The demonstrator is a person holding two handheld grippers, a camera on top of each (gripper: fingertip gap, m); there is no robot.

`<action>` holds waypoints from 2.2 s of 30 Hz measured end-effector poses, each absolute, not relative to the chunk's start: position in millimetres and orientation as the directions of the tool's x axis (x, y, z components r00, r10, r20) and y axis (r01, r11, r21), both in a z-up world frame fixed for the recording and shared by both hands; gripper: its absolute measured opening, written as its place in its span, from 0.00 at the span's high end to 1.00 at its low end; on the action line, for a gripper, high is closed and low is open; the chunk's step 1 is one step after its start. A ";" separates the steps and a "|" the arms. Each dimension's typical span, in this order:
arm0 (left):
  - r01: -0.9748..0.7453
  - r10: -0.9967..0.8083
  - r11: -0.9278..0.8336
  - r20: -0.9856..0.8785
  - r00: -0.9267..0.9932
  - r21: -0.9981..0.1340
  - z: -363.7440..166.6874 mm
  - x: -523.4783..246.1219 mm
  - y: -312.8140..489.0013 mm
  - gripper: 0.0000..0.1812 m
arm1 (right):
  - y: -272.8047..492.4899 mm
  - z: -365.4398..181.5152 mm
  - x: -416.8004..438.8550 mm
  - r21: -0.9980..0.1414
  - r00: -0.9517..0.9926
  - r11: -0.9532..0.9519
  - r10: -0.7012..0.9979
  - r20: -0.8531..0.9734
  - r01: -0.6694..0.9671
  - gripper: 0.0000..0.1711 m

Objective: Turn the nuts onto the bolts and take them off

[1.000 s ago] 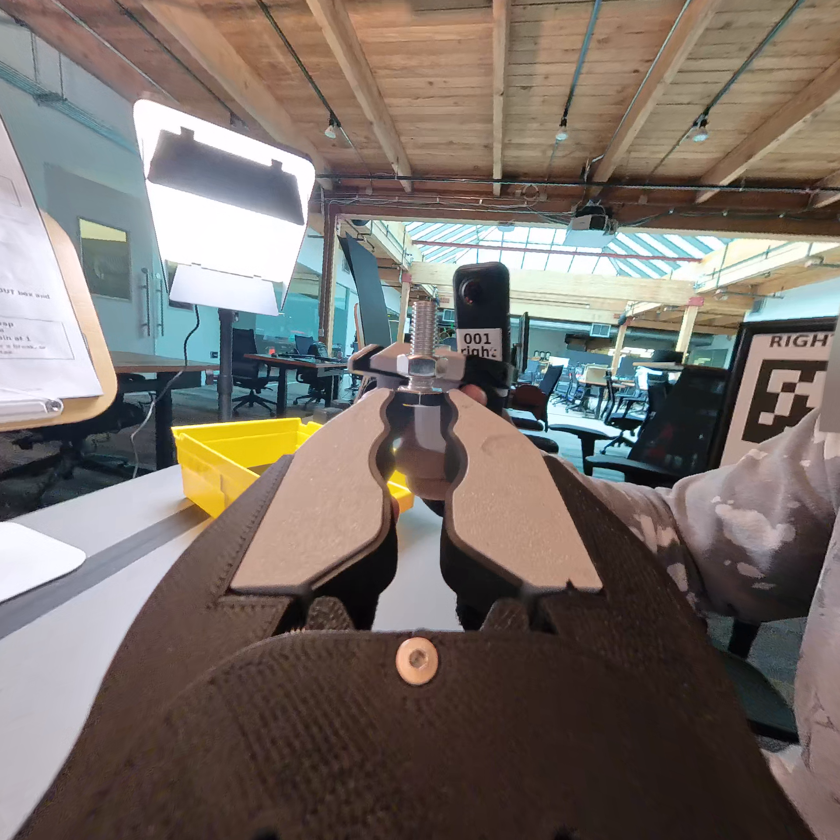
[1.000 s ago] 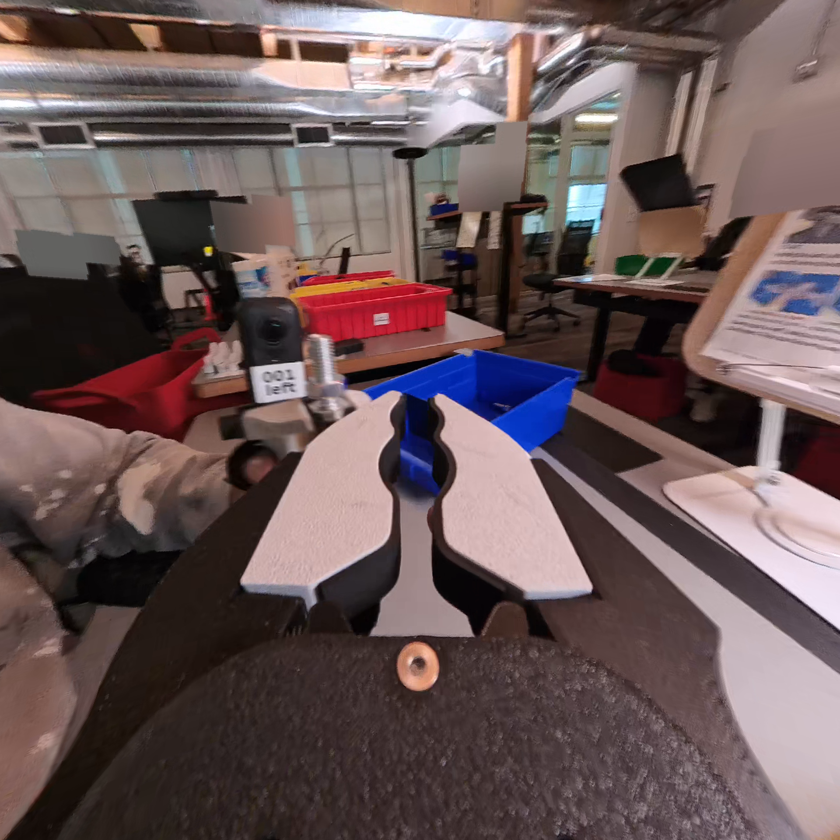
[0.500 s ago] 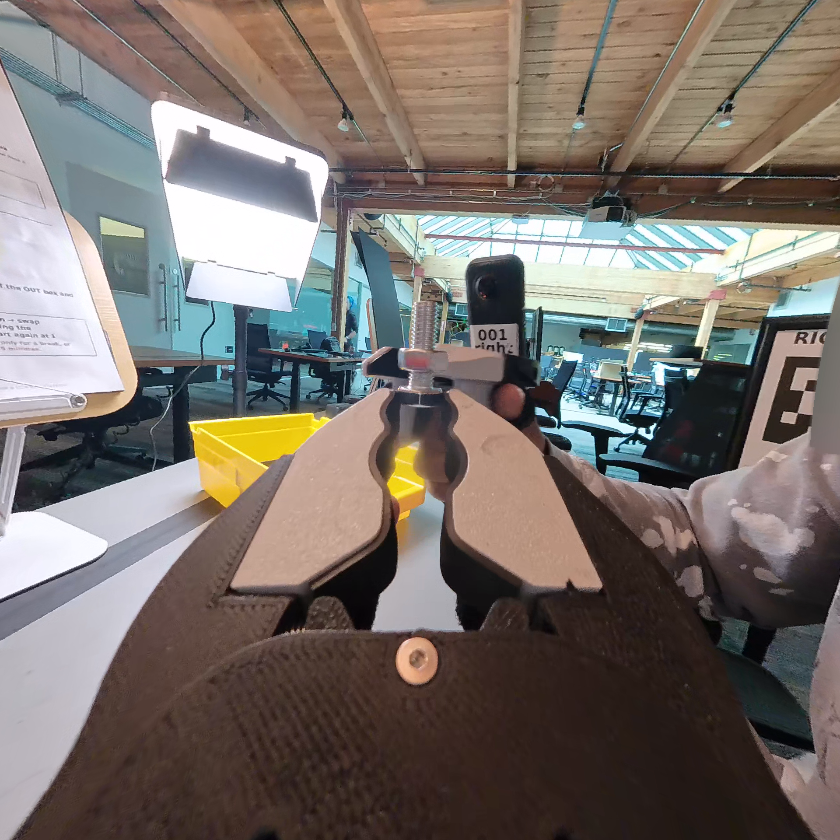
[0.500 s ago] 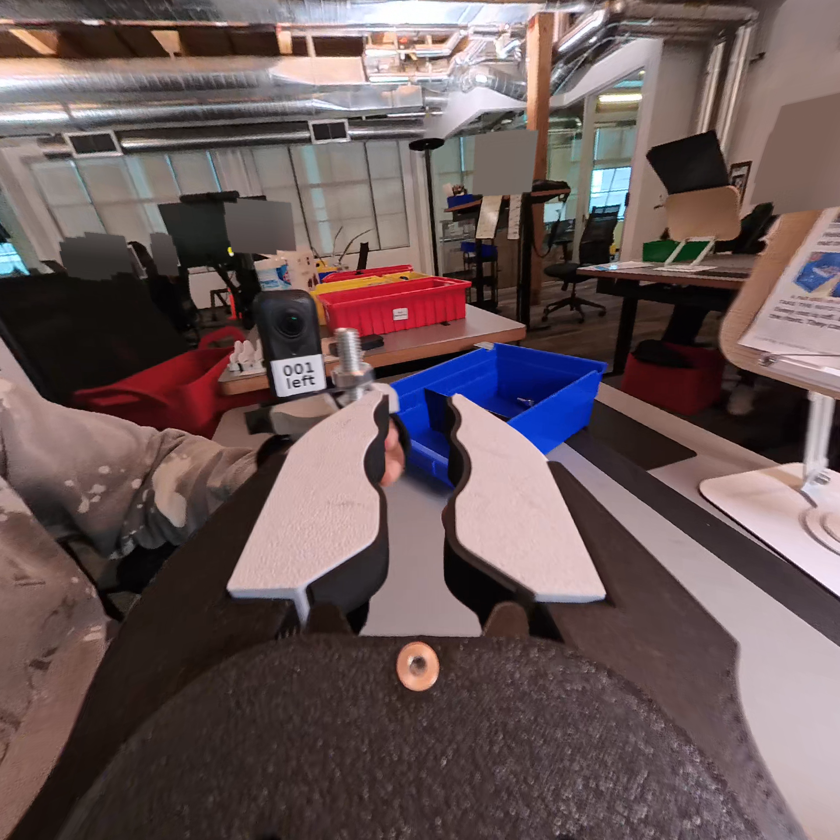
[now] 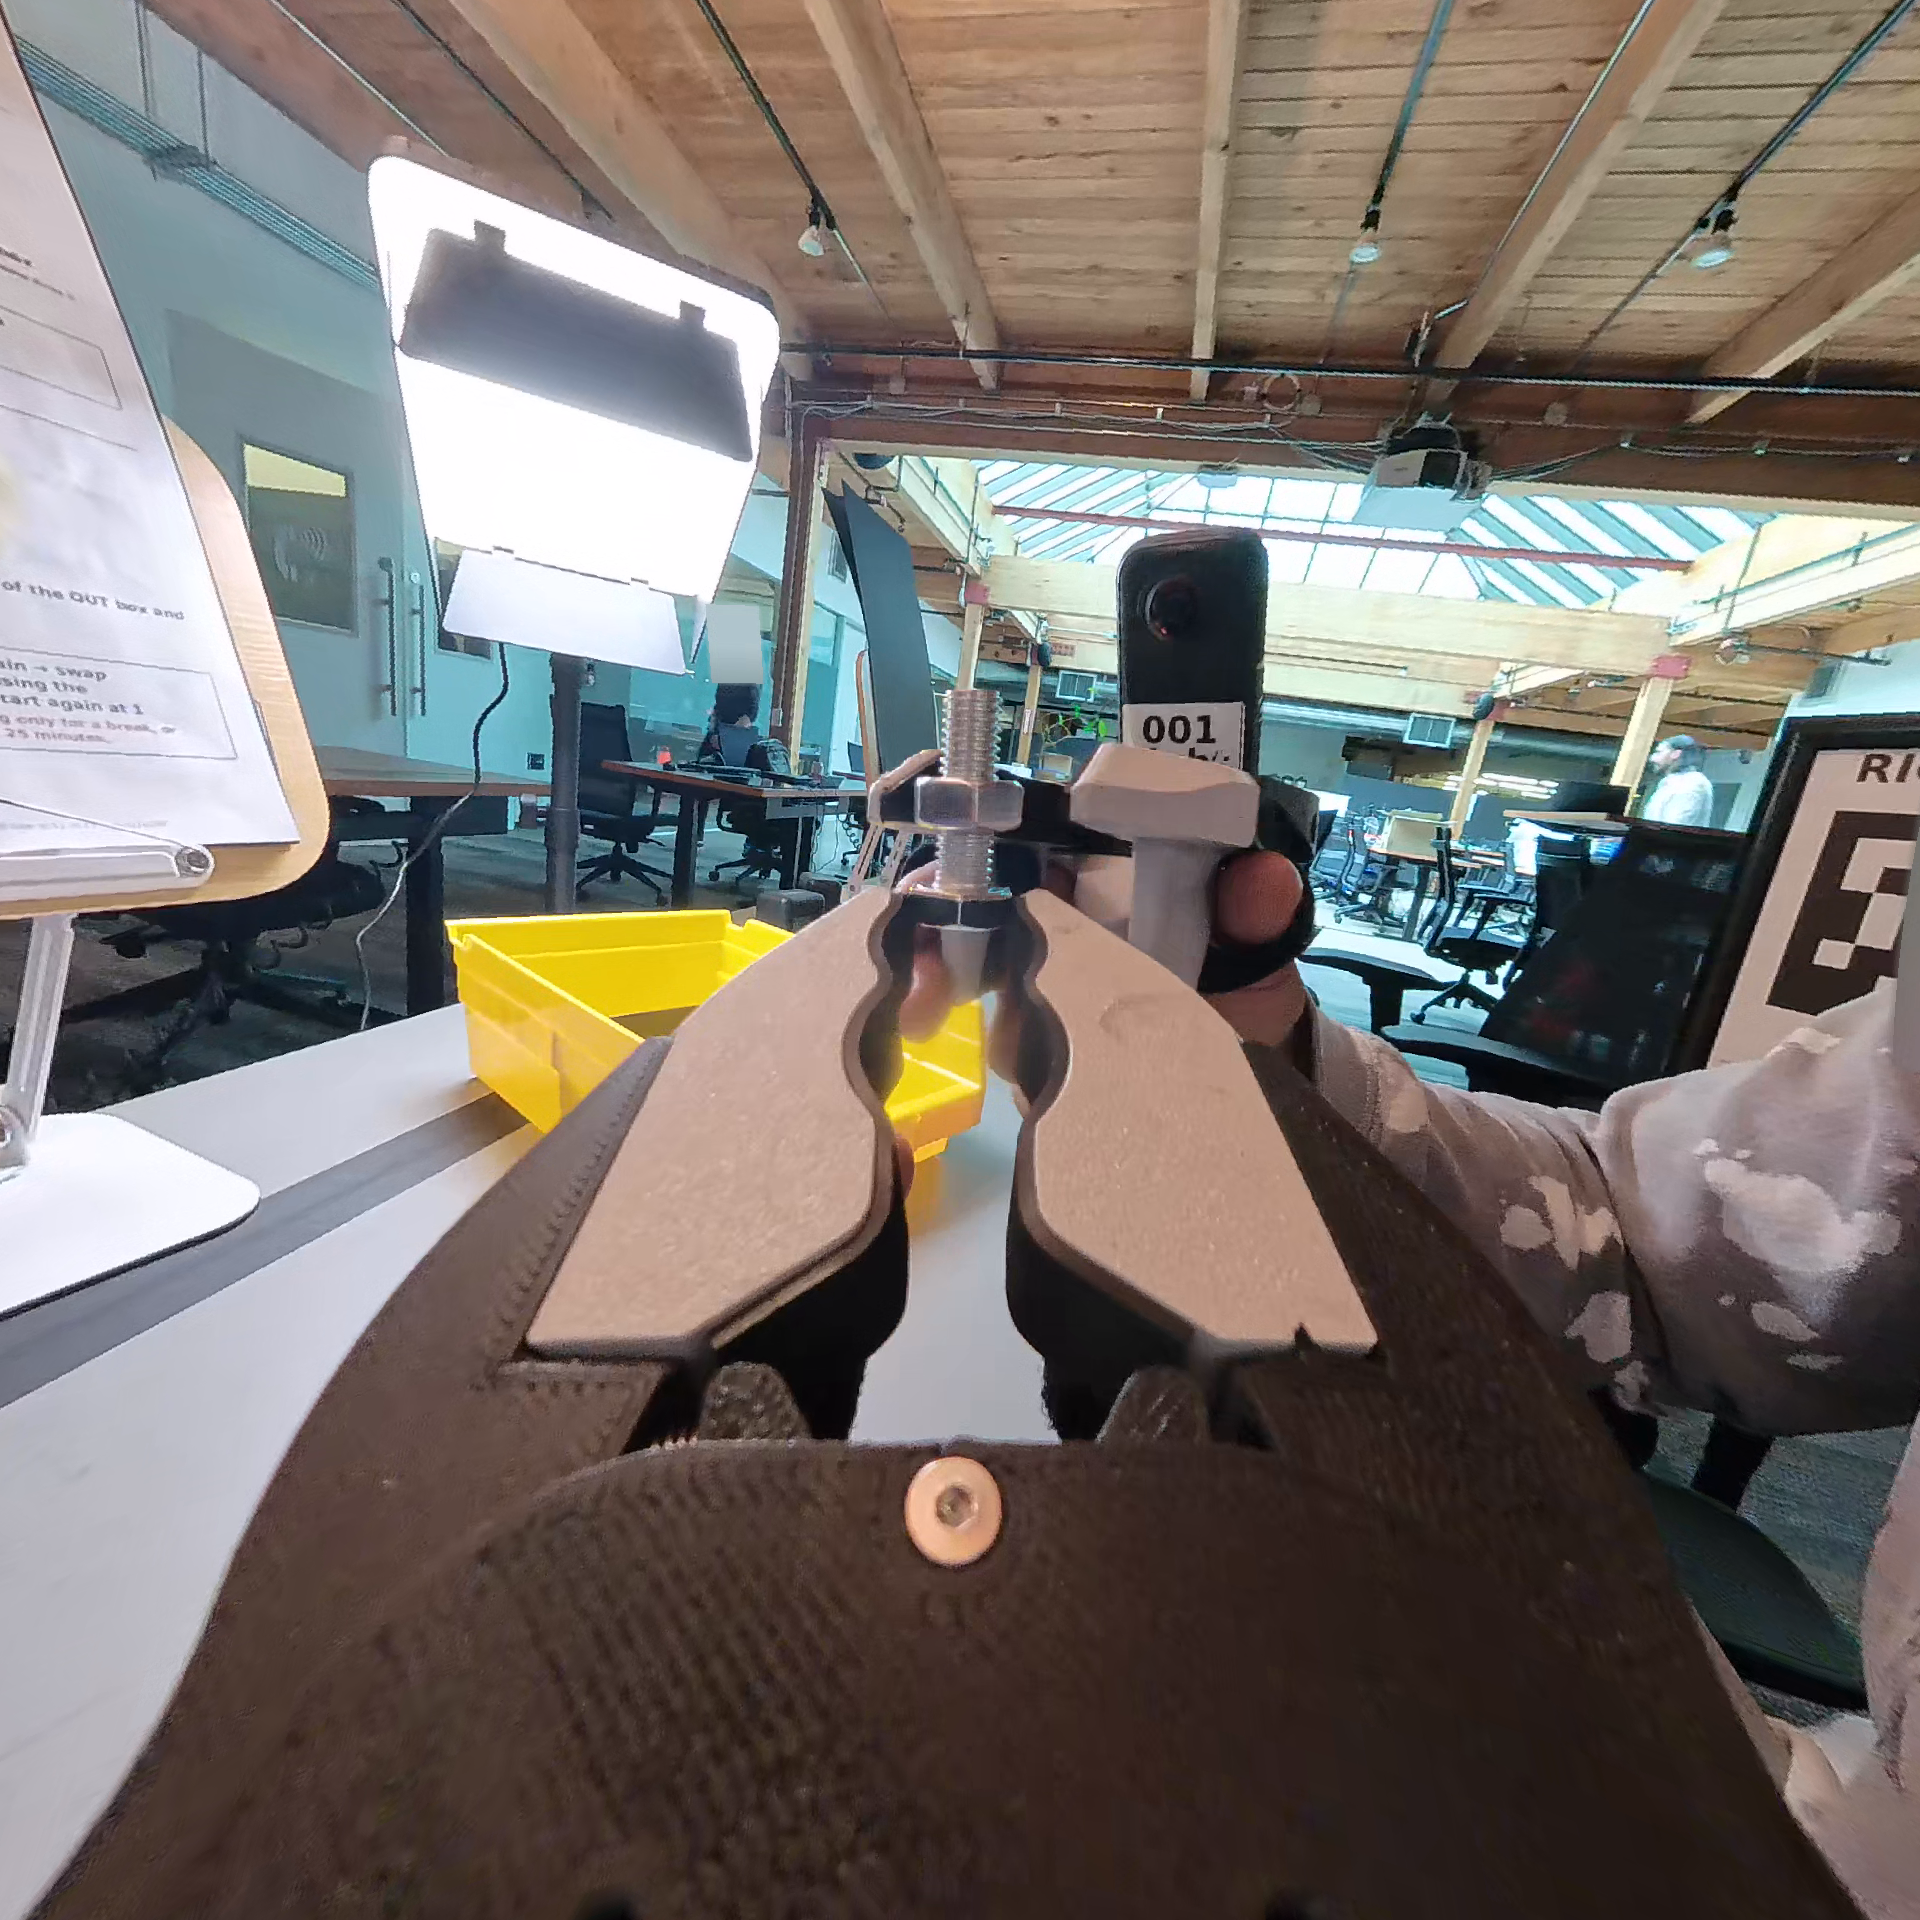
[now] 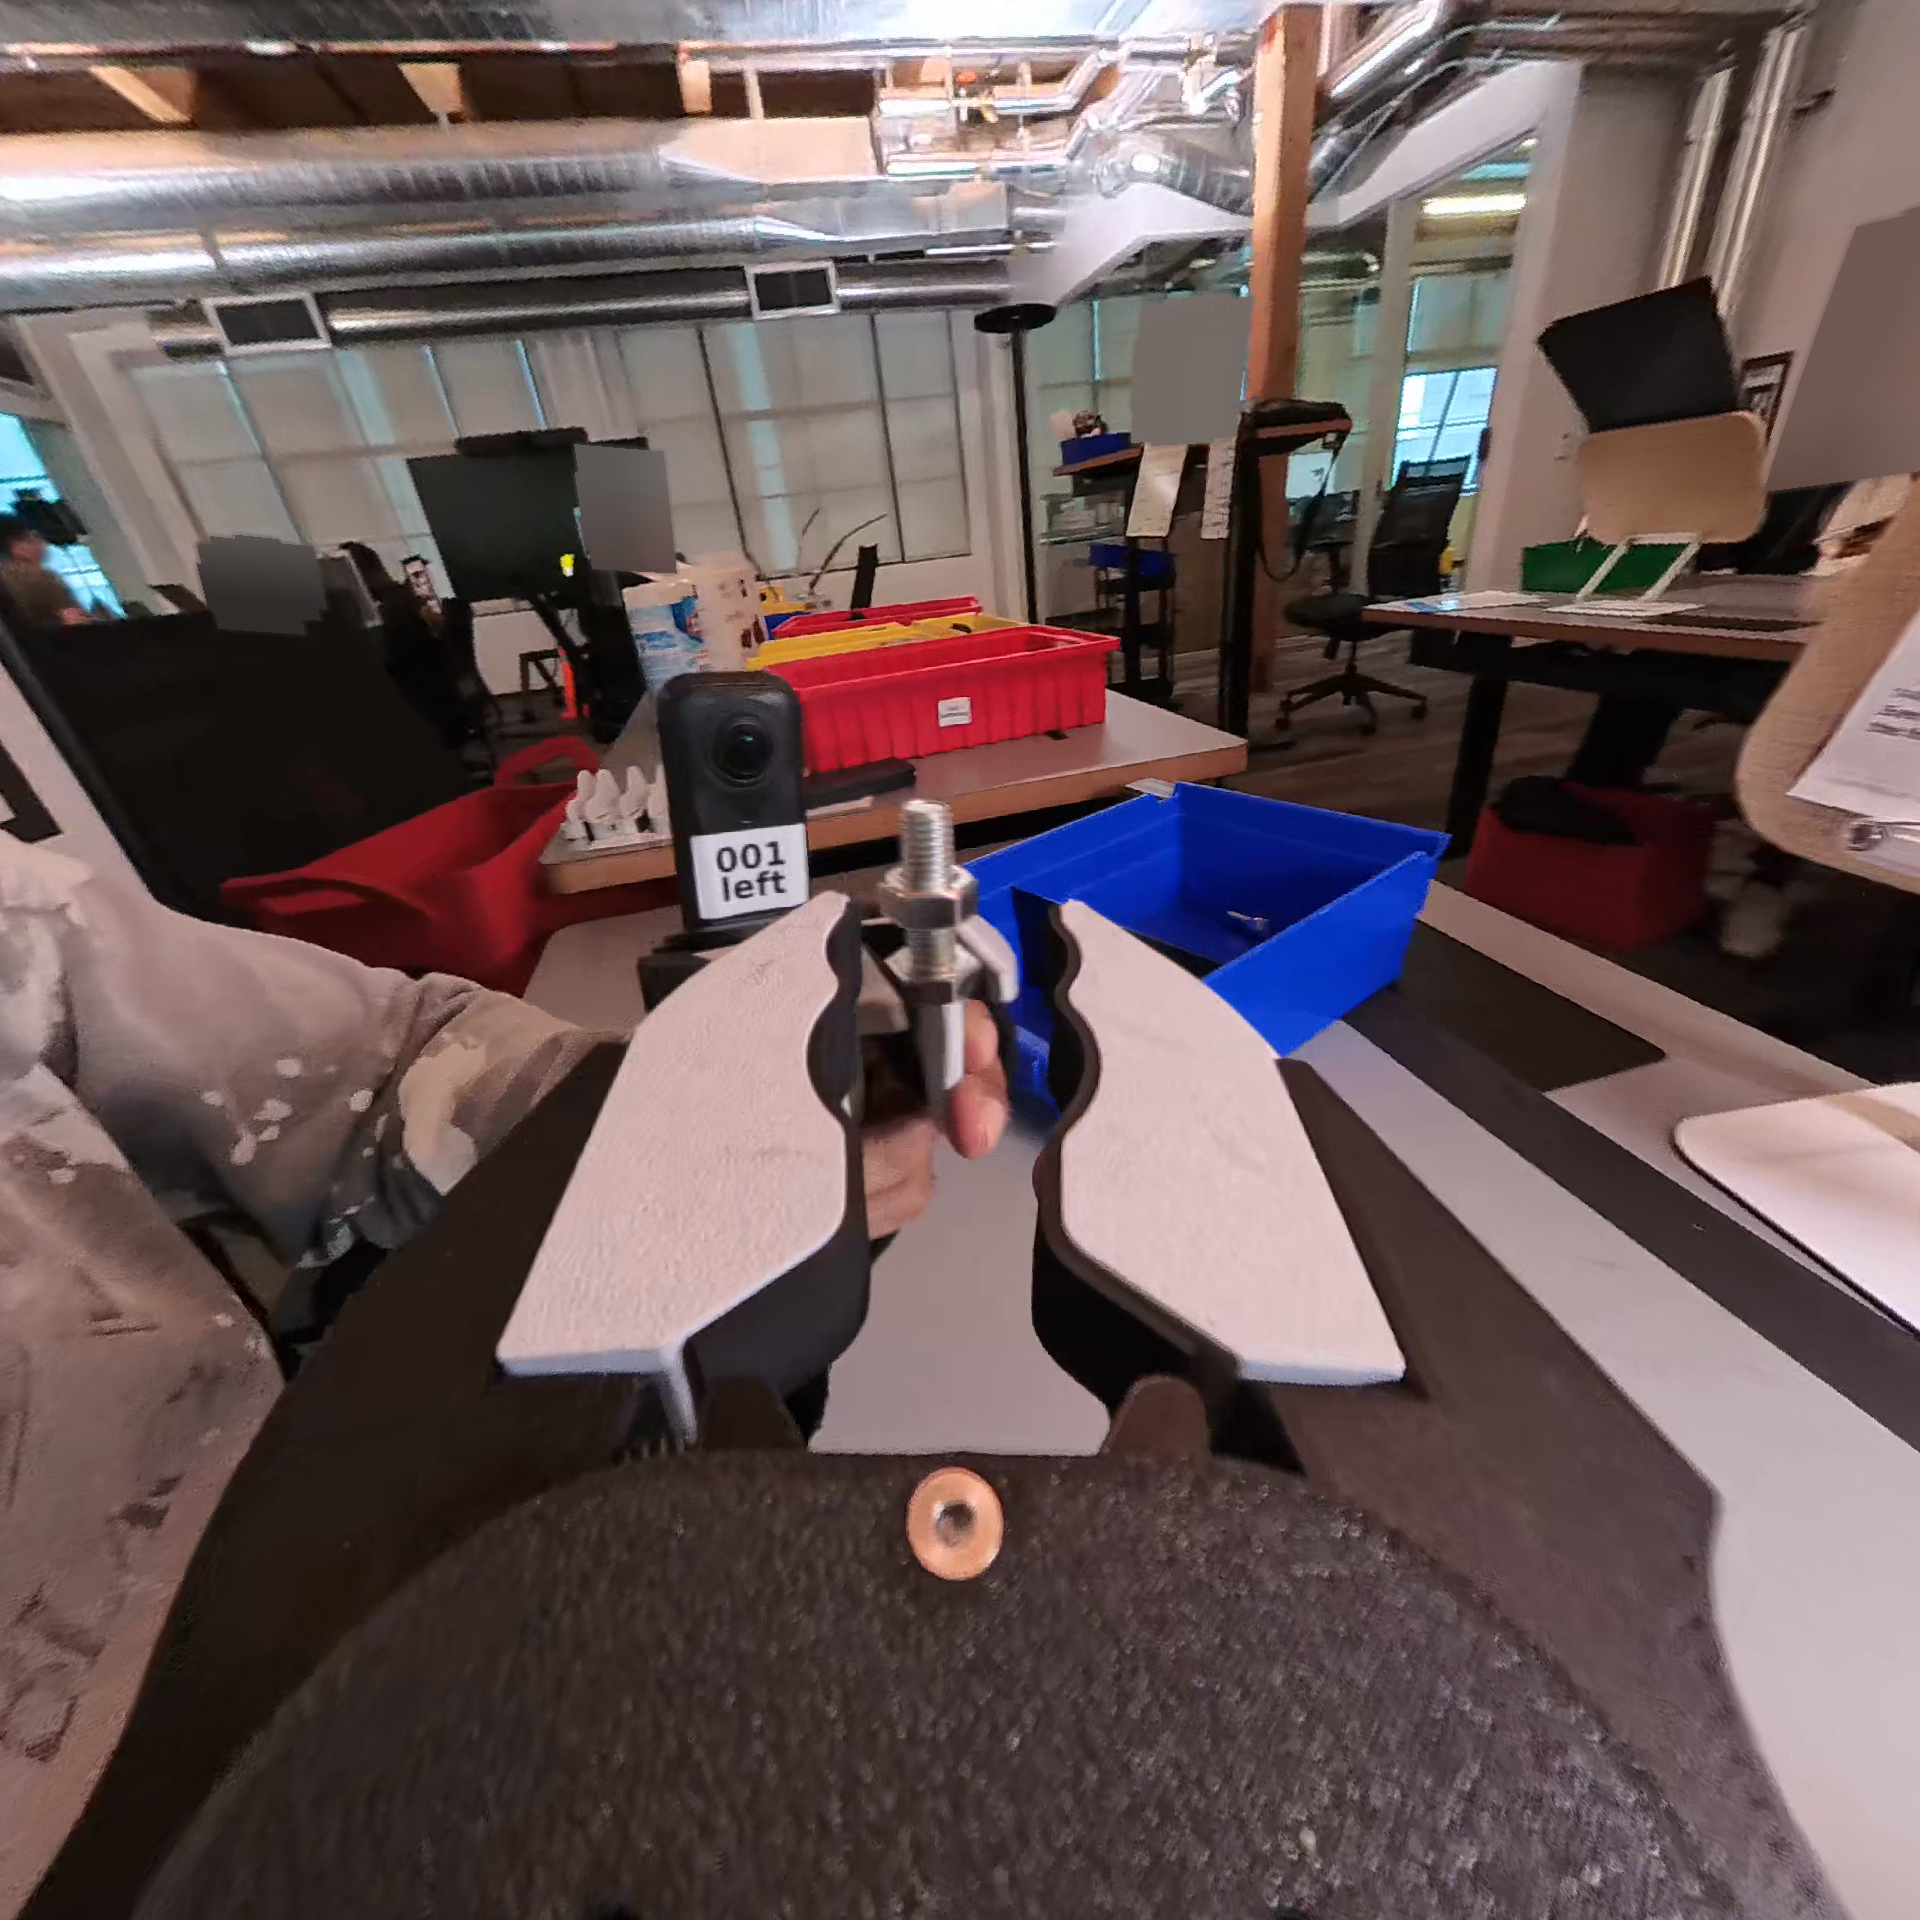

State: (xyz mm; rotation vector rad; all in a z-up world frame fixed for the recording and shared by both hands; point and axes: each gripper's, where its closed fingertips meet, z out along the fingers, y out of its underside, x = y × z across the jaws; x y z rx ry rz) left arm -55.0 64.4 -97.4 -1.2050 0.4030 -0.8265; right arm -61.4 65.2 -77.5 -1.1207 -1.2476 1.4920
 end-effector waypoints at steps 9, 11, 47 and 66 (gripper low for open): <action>0.341 -0.746 0.132 0.133 0.652 -0.931 -92.5 -55.1 61.7 0.90 | 91.8 -80.1 -57.0 -0.985 -0.129 -0.155 0.981 -0.144 -0.078 0.86; 0.341 -0.742 0.124 0.141 0.655 -0.932 -95.4 -55.2 63.5 0.90 | 82.3 -78.7 -59.3 -0.985 -0.162 -0.147 0.978 -0.132 -0.085 0.83; 0.331 -0.748 0.128 0.128 0.651 -0.935 -90.7 -53.4 59.5 0.90 | 101.2 -73.4 -54.0 -0.971 -0.083 -0.188 0.981 -0.177 -0.145 0.89; 0.329 -0.744 0.107 0.144 0.652 -0.938 -97.1 -50.9 62.8 0.90 | 70.0 -73.6 -63.1 -0.985 -0.172 -0.131 0.979 -0.110 -0.116 0.78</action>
